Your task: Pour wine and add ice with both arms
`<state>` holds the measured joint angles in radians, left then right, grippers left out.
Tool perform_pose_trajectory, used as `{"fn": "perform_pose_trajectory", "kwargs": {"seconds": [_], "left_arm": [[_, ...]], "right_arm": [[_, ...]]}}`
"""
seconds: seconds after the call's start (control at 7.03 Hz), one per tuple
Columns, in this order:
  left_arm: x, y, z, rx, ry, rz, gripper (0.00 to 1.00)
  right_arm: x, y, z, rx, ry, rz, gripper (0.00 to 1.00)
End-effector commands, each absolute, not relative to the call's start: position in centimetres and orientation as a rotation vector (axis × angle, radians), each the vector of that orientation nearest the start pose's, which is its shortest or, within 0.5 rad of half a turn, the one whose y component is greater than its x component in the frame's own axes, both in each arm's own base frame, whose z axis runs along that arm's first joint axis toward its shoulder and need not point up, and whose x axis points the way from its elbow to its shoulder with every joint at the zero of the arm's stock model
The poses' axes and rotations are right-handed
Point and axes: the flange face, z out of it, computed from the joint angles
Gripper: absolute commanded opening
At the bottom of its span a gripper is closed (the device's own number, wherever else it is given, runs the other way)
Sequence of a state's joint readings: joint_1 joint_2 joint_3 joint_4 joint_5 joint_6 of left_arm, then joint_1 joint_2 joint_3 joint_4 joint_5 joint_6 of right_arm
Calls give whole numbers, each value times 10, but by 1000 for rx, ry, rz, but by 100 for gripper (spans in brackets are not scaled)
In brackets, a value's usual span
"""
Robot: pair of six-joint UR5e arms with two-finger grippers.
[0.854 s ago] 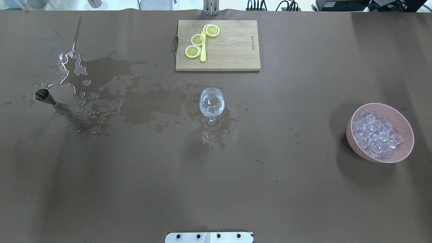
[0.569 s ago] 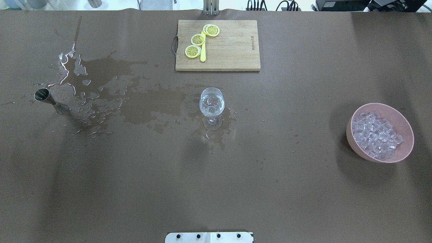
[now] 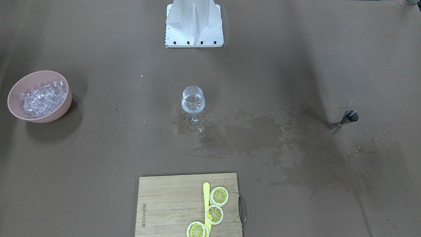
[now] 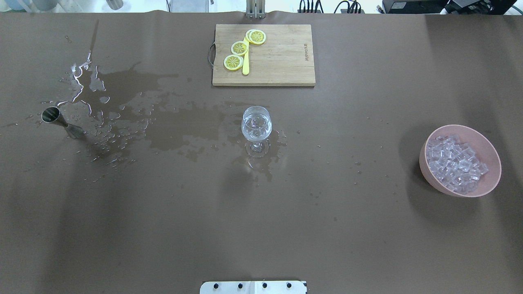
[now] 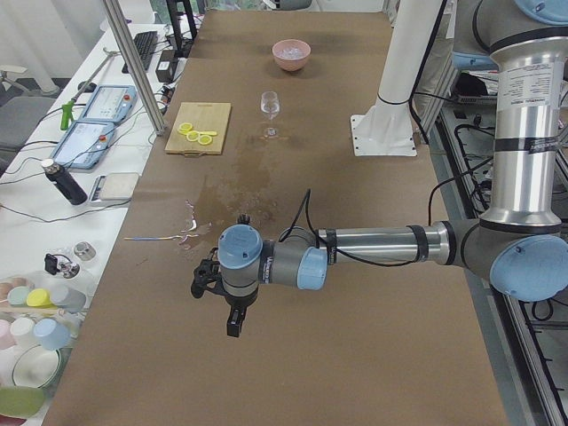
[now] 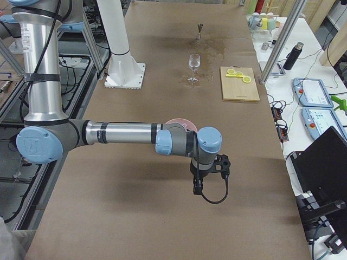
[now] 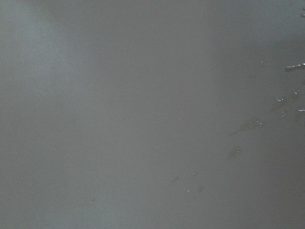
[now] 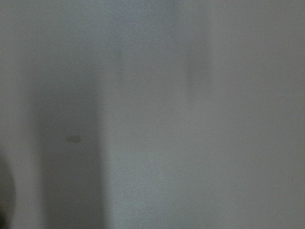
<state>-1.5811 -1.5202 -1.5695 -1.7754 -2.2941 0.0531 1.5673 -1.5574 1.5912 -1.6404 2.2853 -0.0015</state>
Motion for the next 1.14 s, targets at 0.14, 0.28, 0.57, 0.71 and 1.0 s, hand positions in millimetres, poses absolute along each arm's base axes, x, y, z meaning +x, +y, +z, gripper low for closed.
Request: {"fn": "perform_pose_trajectory", "kwargs": {"seconds": [0.14,0.28,0.57,0.71,1.0], "left_arm": [[-72,-483,644,231,715,119,99],[-68,-489,635,267,714,139,99],[-50,-502,612,382,734,170,98],[-34,-504,605,423,780,144,99],[29,-507,590,488,847,189,98]], "right_arm": [[62,-497,643,-21,-741,3,100],[60,-495,643,-22,-767,1,100],[43,-500,633,11,-780,-39,100],[38,-499,632,64,-789,-72,100],[28,-488,637,126,-834,-118,100]]}}
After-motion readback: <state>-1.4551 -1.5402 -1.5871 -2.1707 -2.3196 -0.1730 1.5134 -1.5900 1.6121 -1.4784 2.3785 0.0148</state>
